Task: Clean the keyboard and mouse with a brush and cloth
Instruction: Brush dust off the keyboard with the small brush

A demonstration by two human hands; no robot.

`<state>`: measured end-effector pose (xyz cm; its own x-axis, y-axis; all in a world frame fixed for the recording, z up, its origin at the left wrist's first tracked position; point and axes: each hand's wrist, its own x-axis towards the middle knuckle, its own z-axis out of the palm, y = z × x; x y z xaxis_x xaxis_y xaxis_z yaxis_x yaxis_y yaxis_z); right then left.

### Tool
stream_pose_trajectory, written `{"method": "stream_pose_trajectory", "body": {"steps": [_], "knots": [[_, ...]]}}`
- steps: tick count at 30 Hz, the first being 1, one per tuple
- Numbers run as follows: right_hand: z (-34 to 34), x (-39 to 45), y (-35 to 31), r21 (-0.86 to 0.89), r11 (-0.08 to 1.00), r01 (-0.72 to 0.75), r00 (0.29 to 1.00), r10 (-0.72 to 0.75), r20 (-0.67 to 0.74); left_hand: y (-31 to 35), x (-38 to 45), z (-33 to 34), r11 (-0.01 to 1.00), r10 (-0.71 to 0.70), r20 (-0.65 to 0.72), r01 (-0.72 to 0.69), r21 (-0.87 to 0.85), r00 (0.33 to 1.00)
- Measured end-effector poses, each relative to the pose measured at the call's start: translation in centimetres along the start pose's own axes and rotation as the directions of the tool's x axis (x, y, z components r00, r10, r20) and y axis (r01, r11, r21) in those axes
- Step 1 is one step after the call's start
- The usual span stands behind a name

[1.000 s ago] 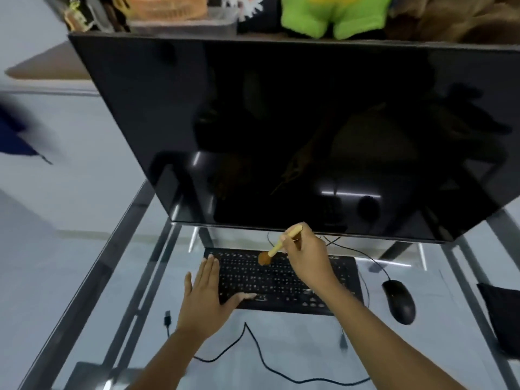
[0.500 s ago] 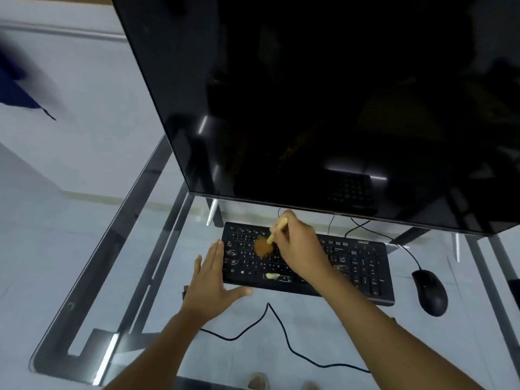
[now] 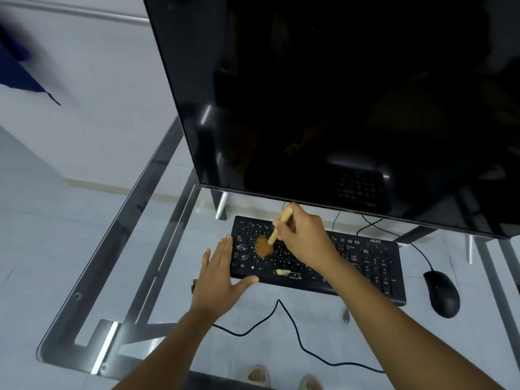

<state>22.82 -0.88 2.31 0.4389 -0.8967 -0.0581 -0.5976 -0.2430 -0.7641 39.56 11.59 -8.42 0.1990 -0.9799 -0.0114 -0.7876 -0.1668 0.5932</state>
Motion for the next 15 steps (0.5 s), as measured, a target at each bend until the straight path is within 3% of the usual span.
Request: {"method": "stream_pose_trajectory", "body": {"steps": [2, 4, 7, 11, 13, 15], "knots": [[0.2, 0.1, 0.4, -0.059, 0.997, 0.046, 0.994, -0.052, -0.101, 0.0, -0.1, 0.1, 1.000, -0.007, -0.001, 0.007, -0.001, 1.000], [-0.1, 0.3, 0.2, -0.006, 0.999, 0.045, 0.988, -0.045, -0.151, 0.4, -0.1, -0.1, 1.000, -0.028, -0.007, 0.028, -0.007, 1.000], [0.3, 0.9, -0.4, -0.013, 1.000, 0.028, 0.999, -0.028, -0.029, 1.1, -0.4, -0.8, 0.999, -0.042, -0.036, 0.041, -0.020, 0.998], [0.6, 1.5, -1.3, 0.009, 0.995, 0.100, 0.983, -0.097, -0.157, 1.8, -0.5, -1.2, 0.998, -0.048, -0.052, 0.047, -0.030, 0.997], [0.8, 1.8, -1.9, 0.048, 0.994, 0.101, 0.990, -0.095, -0.105, 1.9, -0.5, -1.2, 0.998, -0.059, -0.040, 0.058, -0.027, 0.997], [1.3, 2.1, -2.3, -0.036, 0.991, 0.128, 0.991, -0.129, -0.028, 1.8, -0.5, -1.2, 0.999, -0.045, -0.043, 0.044, -0.014, 0.998]]}}
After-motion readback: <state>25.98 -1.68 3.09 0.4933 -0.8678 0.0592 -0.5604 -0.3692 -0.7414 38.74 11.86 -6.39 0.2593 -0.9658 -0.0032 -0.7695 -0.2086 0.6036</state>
